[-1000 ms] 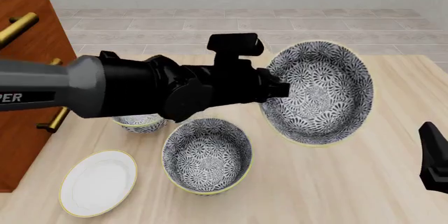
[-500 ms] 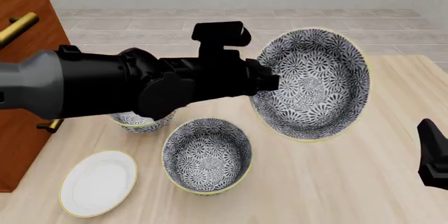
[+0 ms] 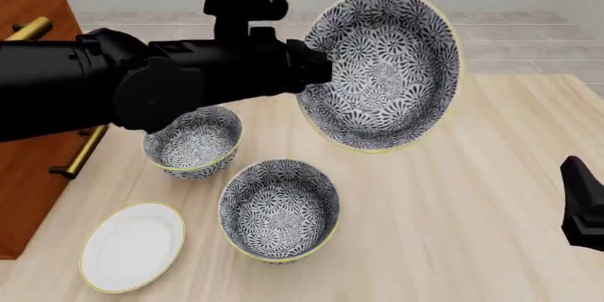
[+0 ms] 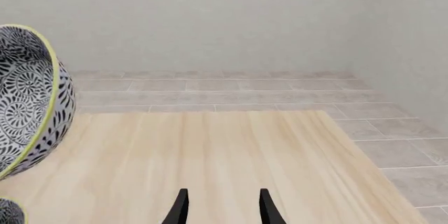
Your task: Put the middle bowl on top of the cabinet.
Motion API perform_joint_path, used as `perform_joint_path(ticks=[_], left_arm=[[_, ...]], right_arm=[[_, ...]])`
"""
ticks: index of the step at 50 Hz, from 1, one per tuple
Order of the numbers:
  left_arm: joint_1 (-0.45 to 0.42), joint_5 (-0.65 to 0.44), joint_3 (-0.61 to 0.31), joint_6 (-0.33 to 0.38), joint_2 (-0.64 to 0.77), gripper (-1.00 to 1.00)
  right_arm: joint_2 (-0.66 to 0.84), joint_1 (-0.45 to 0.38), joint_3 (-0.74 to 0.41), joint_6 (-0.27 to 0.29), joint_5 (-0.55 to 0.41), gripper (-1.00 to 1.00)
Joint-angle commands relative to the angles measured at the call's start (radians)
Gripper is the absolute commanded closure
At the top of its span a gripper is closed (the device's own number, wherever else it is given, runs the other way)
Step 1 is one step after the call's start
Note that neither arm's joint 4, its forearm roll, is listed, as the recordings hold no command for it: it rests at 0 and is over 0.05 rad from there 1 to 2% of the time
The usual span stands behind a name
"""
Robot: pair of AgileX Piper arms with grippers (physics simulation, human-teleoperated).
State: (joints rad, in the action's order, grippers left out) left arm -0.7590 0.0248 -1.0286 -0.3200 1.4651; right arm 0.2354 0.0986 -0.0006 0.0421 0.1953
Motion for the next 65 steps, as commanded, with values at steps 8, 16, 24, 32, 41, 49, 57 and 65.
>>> perform_joint_path(ticks=[8,16,24,32,41,49,57,65], left_arm=[[0.064,-0.036,0.011,0.015,-0.119,1.0],[0.096,-0.049,0.014,0.015,-0.157,1.0],[0.115,-0.063,0.009,0.008,-0.195,1.0],[0.133,-0.078,-0.001,0.007,-0.216,1.0],[0.165,-0.12,-0.037,0.022,-0.224,1.0],[0.219,-0.167,-0.064,0.028,-0.238,1.0],[0.264,-0.194,-0.088,0.026,-0.235,1.0],[0.292,-0.23,-0.12,0.017,-0.24,1.0]], right_arm=[[-0.051,0.0,0.0,0.001,-0.049,-1.0],[-0.093,-0.001,0.0,0.001,-0.09,-1.0],[-0.12,-0.002,0.0,0.002,-0.117,-1.0],[-0.116,-0.002,0.0,0.001,-0.115,-1.0],[-0.076,0.0,0.0,0.002,-0.074,-1.0],[-0.067,0.0,0.0,0.003,-0.064,-1.0],[-0.071,-0.003,0.0,0.003,-0.066,-1.0],[-0.088,-0.003,0.0,0.003,-0.083,-1.0]])
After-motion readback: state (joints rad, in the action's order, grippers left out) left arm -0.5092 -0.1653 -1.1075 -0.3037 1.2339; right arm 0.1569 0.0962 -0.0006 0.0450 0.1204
